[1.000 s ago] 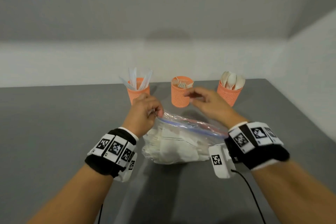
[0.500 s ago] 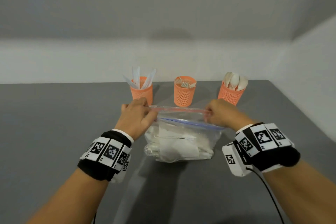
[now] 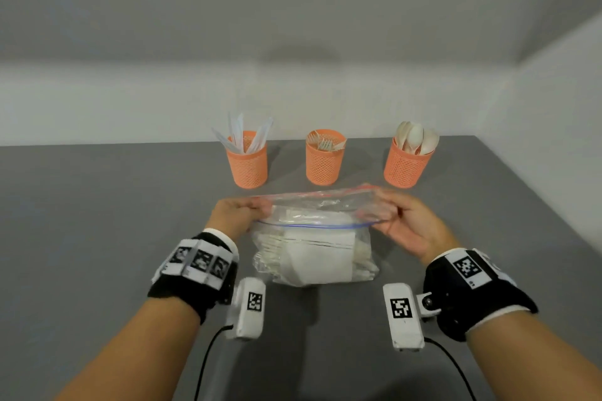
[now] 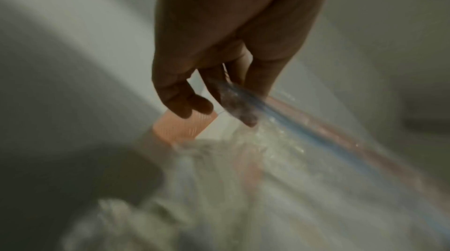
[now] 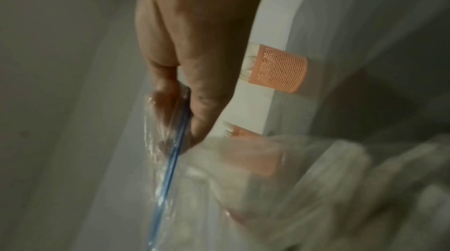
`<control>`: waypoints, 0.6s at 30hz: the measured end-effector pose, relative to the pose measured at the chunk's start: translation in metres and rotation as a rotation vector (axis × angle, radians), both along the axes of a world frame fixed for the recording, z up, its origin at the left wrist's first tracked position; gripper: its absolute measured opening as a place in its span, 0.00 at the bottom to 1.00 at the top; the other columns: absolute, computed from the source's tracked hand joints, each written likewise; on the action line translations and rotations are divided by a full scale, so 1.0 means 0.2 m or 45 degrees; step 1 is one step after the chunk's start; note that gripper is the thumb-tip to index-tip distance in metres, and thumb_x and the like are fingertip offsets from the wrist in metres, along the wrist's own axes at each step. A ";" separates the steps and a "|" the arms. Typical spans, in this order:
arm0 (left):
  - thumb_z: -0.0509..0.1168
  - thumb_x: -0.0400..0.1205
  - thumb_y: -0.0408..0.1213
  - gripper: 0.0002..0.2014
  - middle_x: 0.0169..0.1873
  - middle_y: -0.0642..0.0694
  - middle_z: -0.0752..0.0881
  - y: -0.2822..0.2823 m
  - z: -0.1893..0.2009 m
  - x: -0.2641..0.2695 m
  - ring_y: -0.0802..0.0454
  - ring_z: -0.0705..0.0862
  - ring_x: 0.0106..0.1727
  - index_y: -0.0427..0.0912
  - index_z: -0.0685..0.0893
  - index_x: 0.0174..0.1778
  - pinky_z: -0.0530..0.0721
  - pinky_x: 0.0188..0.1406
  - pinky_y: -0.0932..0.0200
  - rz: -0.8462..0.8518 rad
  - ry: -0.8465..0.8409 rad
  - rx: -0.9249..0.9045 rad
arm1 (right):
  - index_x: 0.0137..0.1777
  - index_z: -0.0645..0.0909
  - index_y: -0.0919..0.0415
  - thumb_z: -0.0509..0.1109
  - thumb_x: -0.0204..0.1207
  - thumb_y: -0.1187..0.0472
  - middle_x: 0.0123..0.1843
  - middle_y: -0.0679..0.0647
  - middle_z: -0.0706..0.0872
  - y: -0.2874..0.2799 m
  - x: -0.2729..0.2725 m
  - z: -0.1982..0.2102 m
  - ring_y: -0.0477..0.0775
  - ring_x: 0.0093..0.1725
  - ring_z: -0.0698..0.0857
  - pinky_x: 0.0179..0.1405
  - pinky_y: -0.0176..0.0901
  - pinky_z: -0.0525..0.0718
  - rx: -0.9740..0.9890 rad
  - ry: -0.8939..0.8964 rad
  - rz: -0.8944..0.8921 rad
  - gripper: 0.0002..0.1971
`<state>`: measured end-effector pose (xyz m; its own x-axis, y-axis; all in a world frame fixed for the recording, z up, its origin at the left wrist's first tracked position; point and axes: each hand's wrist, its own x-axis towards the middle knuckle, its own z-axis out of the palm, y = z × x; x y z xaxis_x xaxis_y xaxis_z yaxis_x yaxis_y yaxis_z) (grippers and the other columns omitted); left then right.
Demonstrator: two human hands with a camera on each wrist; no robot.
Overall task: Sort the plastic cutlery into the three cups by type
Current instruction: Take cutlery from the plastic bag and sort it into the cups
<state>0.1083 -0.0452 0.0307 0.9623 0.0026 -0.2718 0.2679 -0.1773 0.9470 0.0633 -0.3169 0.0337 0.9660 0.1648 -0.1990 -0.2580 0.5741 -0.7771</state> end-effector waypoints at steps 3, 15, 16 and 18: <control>0.54 0.83 0.23 0.11 0.23 0.48 0.88 0.04 0.03 0.03 0.56 0.87 0.25 0.35 0.82 0.51 0.87 0.26 0.65 0.022 0.380 -0.651 | 0.61 0.84 0.66 0.85 0.54 0.58 0.50 0.63 0.81 0.01 -0.01 -0.06 0.55 0.45 0.82 0.42 0.44 0.90 -0.498 0.099 0.280 0.33; 0.60 0.77 0.20 0.09 0.25 0.44 0.84 -0.05 -0.04 -0.04 0.58 0.78 0.15 0.38 0.79 0.43 0.76 0.14 0.70 -0.121 0.333 -0.463 | 0.43 0.75 0.72 0.52 0.84 0.71 0.24 0.59 0.84 0.14 0.12 -0.07 0.53 0.22 0.87 0.25 0.55 0.88 0.183 0.422 -0.355 0.12; 0.62 0.75 0.17 0.12 0.27 0.44 0.81 -0.05 -0.06 -0.03 0.59 0.76 0.15 0.40 0.76 0.41 0.75 0.13 0.70 -0.111 0.263 -0.267 | 0.42 0.76 0.71 0.54 0.82 0.71 0.24 0.57 0.83 0.15 0.12 -0.07 0.51 0.20 0.84 0.24 0.50 0.88 0.173 0.427 -0.345 0.11; 0.65 0.75 0.18 0.12 0.33 0.43 0.77 -0.03 -0.11 -0.01 0.60 0.76 0.14 0.41 0.75 0.41 0.79 0.14 0.68 -0.053 0.196 -0.063 | 0.41 0.80 0.66 0.61 0.79 0.69 0.27 0.56 0.85 0.16 0.08 -0.06 0.50 0.21 0.83 0.22 0.41 0.87 0.008 0.424 -0.208 0.08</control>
<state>0.1055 -0.0509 0.0083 0.9084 -0.0532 -0.4147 0.4039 -0.1453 0.9032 0.0798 -0.2855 0.0224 0.8622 0.0163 -0.5064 -0.4009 0.6331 -0.6622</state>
